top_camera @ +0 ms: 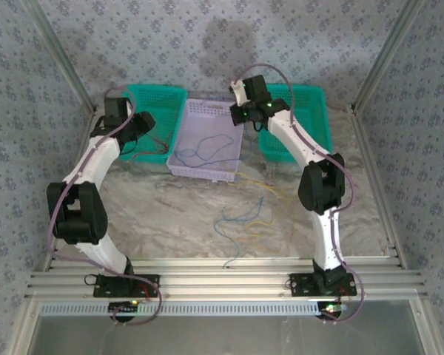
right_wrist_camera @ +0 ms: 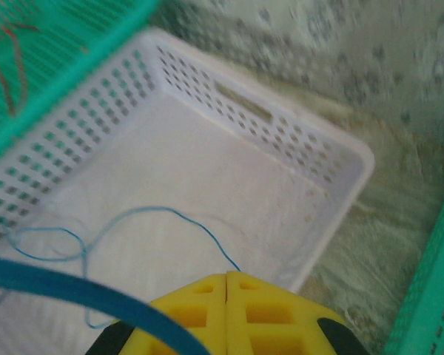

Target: Untangle the cables

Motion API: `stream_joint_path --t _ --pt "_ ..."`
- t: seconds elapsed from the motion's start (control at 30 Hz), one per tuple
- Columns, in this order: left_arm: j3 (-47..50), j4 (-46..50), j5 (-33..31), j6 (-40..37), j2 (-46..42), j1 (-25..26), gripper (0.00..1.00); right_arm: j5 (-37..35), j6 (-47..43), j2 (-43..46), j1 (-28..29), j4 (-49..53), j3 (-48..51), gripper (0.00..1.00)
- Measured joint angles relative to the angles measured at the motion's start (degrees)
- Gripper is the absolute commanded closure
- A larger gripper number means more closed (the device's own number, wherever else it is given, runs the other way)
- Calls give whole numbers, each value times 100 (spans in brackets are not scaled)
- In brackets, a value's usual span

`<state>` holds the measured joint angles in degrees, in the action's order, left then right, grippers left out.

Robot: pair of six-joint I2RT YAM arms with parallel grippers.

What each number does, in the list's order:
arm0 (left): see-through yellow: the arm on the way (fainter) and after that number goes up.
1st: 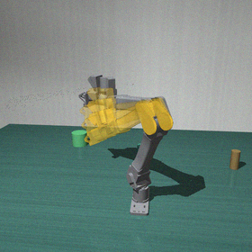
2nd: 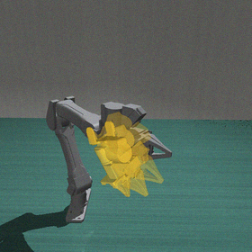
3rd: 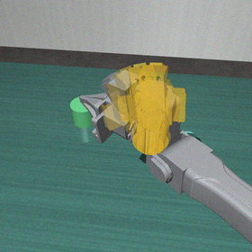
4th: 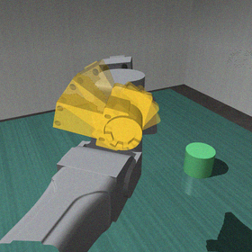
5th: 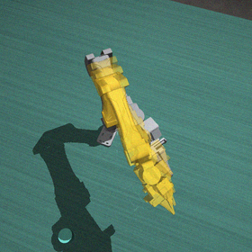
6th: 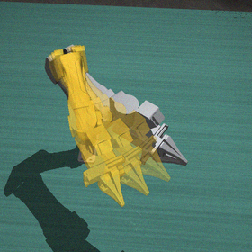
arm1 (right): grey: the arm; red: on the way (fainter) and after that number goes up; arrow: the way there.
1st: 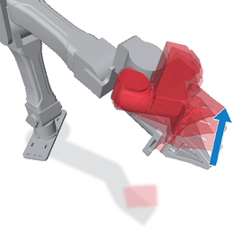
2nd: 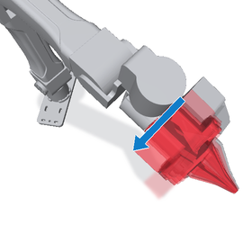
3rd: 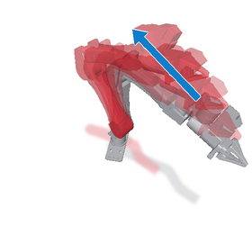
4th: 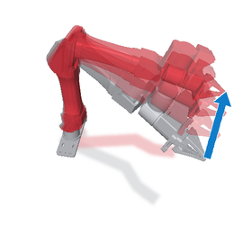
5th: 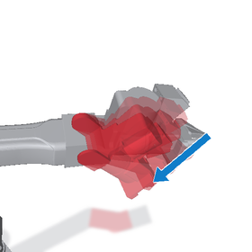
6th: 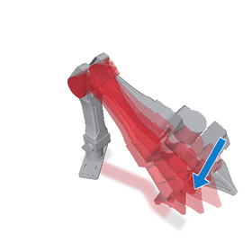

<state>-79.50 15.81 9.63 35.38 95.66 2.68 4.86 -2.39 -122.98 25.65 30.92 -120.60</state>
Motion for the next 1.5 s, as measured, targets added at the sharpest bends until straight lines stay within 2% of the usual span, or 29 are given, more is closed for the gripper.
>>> stream_joint_path --t 0.13,0.27,0.33,0.6,0.8,1.07,1.5 --pt "50 81 -4 101 -619 33 50 -96 -120 -90 374 208 -824 100" --pt "323 107 -26 181 -1257 195 50 -107 -219 -608 627 442 -1985 100" --pt "614 118 -42 212 -1567 337 50 -107 -227 -866 654 479 -2223 100" --pt "1528 275 -103 332 -2277 844 50 -63 -212 -1982 573 636 -2337 100" --pt "1781 363 -264 330 -2636 1200 50 96 -146 -2455 562 675 -2371 100" --pt "1932 354 -387 330 -2693 1534 50 391 50 -2938 577 599 -2798 100" --pt "2011 323 -431 330 -2507 1740 50 549 162 -3495 485 599 -2892 100"
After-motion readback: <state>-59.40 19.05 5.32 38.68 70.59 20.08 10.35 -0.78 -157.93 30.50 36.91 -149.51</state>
